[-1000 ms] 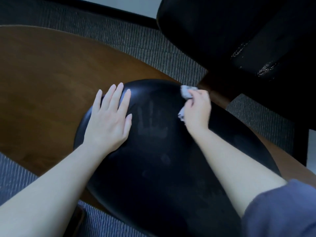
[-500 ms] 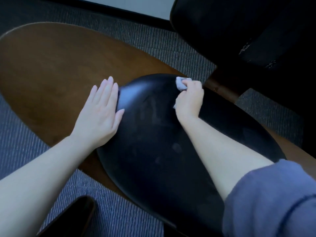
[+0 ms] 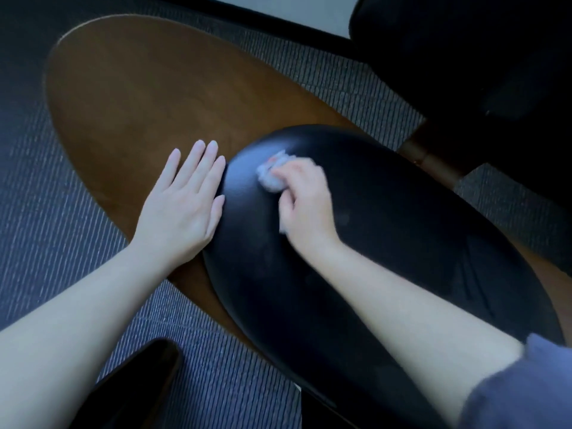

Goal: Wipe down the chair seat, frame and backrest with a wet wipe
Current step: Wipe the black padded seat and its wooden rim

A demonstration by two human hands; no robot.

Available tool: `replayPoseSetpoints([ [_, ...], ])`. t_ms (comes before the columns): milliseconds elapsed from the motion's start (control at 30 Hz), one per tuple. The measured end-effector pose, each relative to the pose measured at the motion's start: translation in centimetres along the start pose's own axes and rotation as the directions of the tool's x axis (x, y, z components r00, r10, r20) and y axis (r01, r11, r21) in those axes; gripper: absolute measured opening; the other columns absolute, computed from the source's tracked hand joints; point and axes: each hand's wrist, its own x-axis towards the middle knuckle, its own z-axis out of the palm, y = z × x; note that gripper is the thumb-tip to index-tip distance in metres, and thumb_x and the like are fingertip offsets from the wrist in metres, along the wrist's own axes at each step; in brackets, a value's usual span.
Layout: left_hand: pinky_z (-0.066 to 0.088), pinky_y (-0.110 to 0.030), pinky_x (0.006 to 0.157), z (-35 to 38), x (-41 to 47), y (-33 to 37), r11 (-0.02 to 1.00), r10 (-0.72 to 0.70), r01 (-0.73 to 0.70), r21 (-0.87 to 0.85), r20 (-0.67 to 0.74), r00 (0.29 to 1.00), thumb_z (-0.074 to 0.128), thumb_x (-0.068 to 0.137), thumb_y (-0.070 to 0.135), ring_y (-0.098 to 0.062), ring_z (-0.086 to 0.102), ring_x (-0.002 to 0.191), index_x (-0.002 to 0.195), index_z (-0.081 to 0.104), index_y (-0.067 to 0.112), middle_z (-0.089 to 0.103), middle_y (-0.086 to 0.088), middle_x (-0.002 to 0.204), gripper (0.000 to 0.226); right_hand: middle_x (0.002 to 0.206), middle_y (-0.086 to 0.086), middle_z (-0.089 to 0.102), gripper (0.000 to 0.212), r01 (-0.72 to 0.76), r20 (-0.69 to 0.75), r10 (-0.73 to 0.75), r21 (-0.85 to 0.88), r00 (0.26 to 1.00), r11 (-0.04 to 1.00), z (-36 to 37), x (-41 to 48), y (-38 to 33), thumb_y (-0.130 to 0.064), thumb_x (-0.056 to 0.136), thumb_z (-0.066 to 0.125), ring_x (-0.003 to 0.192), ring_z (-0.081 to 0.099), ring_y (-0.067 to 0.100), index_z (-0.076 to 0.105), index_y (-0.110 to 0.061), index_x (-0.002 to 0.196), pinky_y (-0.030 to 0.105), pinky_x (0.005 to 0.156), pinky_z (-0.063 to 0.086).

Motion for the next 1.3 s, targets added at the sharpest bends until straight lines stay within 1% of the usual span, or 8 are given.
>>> replayPoseSetpoints([
  [100, 0.015, -0.049, 0.119, -0.3, -0.6, -0.1, 1.0, -0.004, 0.004, 0.011, 0.009, 1.0, 0.027, 0.1, 0.032, -0.032, 0.025, 0.146, 0.146, 0.037, -0.001, 0.03, -0.018, 0.156, 0.057, 0.104, 0.005, 0.063, 0.03, 0.291, 0.29, -0.287, 0.031, 0.913, 0.956, -1.8, -1.6, 0.6, 0.009, 0.08, 0.051, 0.087, 0.053, 0.027, 0.069, -0.006, 0.098, 0.031, 0.083, 0.045],
  [267, 0.014, -0.051, 0.12, -0.5, -1.7, -0.4, 0.999, 0.028, -0.03, 0.03, 0.066, 0.997, 0.027, 0.099, 0.038, -0.031, 0.021, 0.148, 0.149, 0.029, 0.001, 0.026, -0.016, 0.158, 0.062, 0.104, -0.001, 0.059, 0.039, -0.202, -0.062, 0.199, -0.056, 0.978, 0.978, -1.5, 2.8, 1.2, 0.011, 0.076, 0.047, 0.099, 0.055, 0.023, 0.071, -0.011, 0.098, 0.01, 0.083, 0.037],
  [467, 0.015, -0.053, 0.119, -0.8, -3.9, 0.5, 0.999, 0.047, -0.048, 0.0, 0.128, 0.991, 0.027, 0.097, 0.044, -0.03, 0.02, 0.148, 0.151, 0.023, 0.0, 0.021, -0.017, 0.159, 0.07, 0.104, 0.004, 0.065, 0.03, 0.308, 0.365, -0.336, 0.135, 0.868, 0.942, -1.7, -5.5, -1.7, 0.003, 0.081, 0.048, 0.088, 0.056, 0.028, 0.072, -0.007, 0.096, 0.031, 0.083, 0.046],
  [667, 0.019, -0.055, 0.117, -1.0, -5.5, 1.1, 0.999, 0.036, -0.039, 0.013, 0.186, 0.982, 0.027, 0.096, 0.047, -0.031, 0.022, 0.147, 0.152, 0.021, 0.001, 0.017, -0.019, 0.16, 0.073, 0.103, 0.002, 0.064, 0.03, 0.068, 0.179, -0.068, 0.005, 0.982, 0.998, -1.2, -2.8, -1.1, 0.007, 0.079, 0.052, 0.09, 0.054, 0.024, 0.073, -0.008, 0.095, 0.028, 0.085, 0.044],
  [867, 0.03, -0.056, 0.111, -2.0, -7.7, 4.2, 1.0, -0.022, 0.019, 0.016, 0.246, 0.969, 0.06, 0.086, 0.046, -0.039, 0.027, 0.144, 0.149, 0.028, -0.002, 0.019, -0.025, 0.158, 0.085, 0.101, -0.002, 0.064, 0.03, 0.347, 0.595, -0.352, 0.129, 0.722, 0.929, -7.2, -11.2, 1.0, 0.011, 0.078, 0.055, 0.087, 0.051, 0.021, 0.07, -0.011, 0.091, 0.034, 0.077, 0.049],
  [1000, 0.023, -0.055, 0.115, -2.0, -6.9, 7.7, 0.999, -0.043, 0.034, 0.043, 0.243, 0.969, 0.06, 0.084, 0.054, -0.039, 0.015, 0.147, 0.151, 0.025, 0.002, 0.013, -0.023, 0.16, 0.092, 0.096, 0.008, 0.065, 0.029, 0.124, 0.19, -0.11, -0.066, 0.976, 0.99, -7.8, -4.6, 3.7, 0.006, 0.076, 0.049, 0.089, 0.055, 0.024, 0.072, -0.006, 0.088, 0.007, 0.087, 0.032],
  [1133, 0.013, -0.056, 0.117, -0.8, -5.2, 11.2, 0.982, -0.179, 0.148, 0.119, 0.318, 0.931, 0.051, 0.084, 0.067, -0.043, -0.005, 0.148, 0.154, 0.002, 0.002, -0.011, -0.026, 0.159, 0.107, 0.105, 0.001, 0.061, 0.037, -0.237, 0.021, 0.246, -0.199, 0.969, 0.951, -6.4, -1.5, 7.6, 0.002, 0.08, 0.046, 0.1, 0.056, 0.026, 0.073, -0.018, 0.094, 0.02, 0.082, 0.036],
  [1300, 0.014, -0.058, 0.116, -0.9, -4.7, 12.1, 0.963, -0.265, 0.229, 0.14, 0.365, 0.892, 0.054, 0.084, 0.063, -0.042, -0.012, 0.147, 0.153, -0.006, 0.003, -0.019, -0.025, 0.158, 0.109, 0.1, -0.005, 0.065, 0.036, 0.173, 0.404, -0.13, -0.071, 0.905, 0.982, -8.8, -10.6, 6.1, 0.013, 0.074, 0.051, 0.09, 0.053, 0.023, 0.071, -0.014, 0.087, 0.032, 0.077, 0.046],
])
